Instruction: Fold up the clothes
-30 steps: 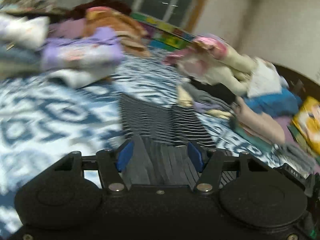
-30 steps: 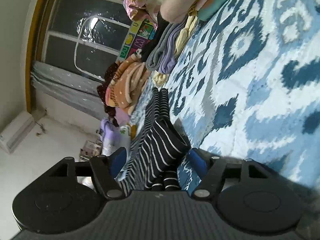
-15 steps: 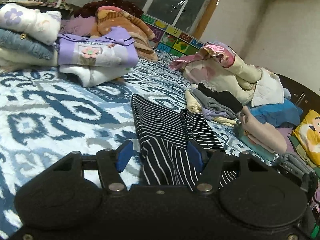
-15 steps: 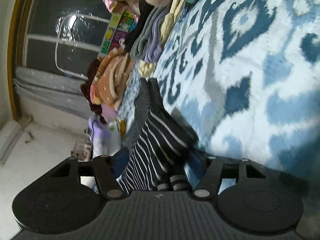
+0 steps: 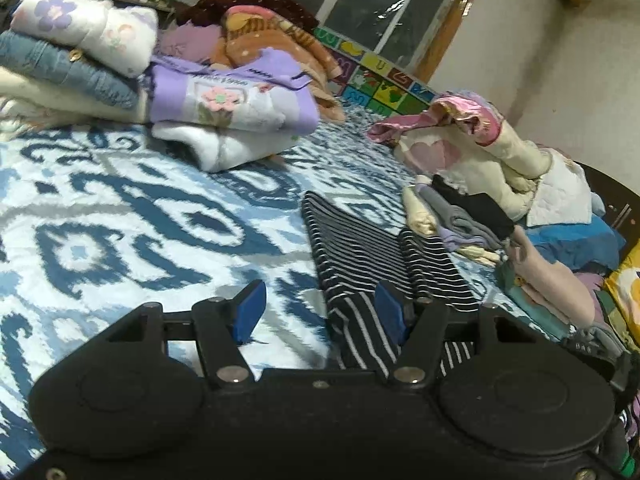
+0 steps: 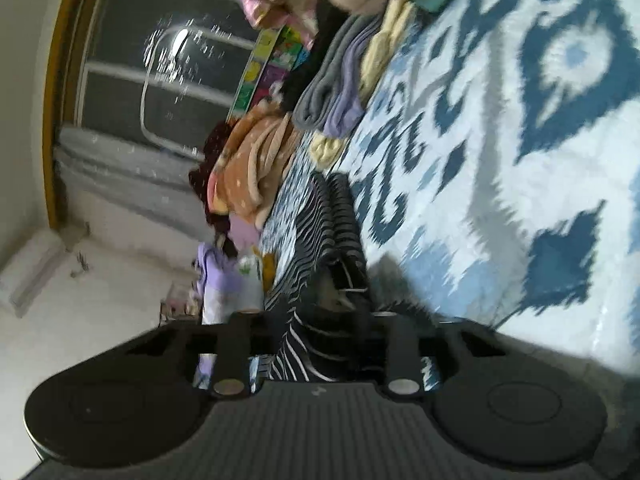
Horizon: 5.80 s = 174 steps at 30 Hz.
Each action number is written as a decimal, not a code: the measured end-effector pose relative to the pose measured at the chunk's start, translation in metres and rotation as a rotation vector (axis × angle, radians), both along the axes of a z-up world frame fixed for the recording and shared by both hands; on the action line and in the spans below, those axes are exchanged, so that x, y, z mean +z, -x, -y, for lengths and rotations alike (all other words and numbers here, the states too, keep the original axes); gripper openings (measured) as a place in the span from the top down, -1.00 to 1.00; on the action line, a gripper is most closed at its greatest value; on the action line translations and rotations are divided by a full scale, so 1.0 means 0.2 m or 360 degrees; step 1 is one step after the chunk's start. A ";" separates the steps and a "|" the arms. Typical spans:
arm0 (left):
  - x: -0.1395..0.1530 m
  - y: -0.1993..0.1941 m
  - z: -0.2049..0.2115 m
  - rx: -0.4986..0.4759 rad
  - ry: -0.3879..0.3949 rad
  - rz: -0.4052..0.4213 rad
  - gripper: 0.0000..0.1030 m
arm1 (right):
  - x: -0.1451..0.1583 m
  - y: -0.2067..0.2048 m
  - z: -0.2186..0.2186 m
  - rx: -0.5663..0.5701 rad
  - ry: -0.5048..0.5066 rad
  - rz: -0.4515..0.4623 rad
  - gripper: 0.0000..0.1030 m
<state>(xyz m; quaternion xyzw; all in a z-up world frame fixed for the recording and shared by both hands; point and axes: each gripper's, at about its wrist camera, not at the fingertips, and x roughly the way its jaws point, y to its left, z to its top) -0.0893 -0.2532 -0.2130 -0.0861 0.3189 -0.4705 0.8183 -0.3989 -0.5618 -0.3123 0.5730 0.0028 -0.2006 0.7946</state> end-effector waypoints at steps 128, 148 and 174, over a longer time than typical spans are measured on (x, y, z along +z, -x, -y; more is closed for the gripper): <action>-0.09 0.28 0.12 -0.1159 -0.0367 0.0209 0.41 | 0.20 0.19 0.38 0.0041 0.0339 0.0270 0.80; -0.11 0.49 0.16 -0.1183 -0.0563 0.0573 0.40 | 0.34 0.09 0.45 0.0096 0.0364 0.0476 0.80; 0.03 0.17 0.31 -0.0838 -0.0352 0.0421 0.24 | 0.16 0.07 0.50 0.0056 0.0206 0.0218 0.80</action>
